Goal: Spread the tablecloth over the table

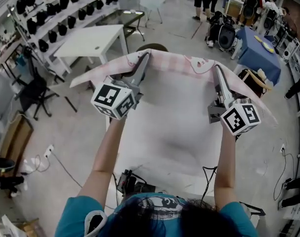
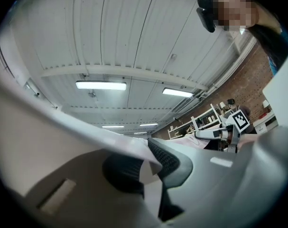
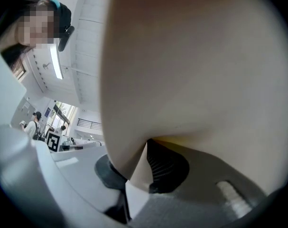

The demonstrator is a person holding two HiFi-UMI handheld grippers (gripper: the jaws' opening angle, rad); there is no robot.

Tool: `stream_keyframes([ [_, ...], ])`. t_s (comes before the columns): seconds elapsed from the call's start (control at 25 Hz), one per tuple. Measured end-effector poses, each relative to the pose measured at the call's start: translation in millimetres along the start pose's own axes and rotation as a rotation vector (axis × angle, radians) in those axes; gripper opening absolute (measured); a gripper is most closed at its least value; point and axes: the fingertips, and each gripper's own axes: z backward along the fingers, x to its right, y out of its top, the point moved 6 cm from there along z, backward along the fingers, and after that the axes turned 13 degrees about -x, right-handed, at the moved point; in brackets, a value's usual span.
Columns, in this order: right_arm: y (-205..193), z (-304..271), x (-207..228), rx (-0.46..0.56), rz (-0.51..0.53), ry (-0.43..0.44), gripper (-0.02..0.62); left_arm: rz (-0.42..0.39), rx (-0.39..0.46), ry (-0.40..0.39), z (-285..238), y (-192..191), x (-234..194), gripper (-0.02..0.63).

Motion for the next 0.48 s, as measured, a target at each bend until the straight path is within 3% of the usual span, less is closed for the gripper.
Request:
stream_keyframes([
  [0.24, 58.1, -56.5, 60.9, 0.087, 0.160, -0.058, 0.049, -0.046, 0.081, -0.025, -94.6, 41.2, -41.3, 0.046],
  [0.48, 97.5, -90.6, 106.5, 0.172, 0.264, -0.094, 0.048, -0.126, 0.199, -0.080, -153.6, 73.1, -60.4, 0.049],
])
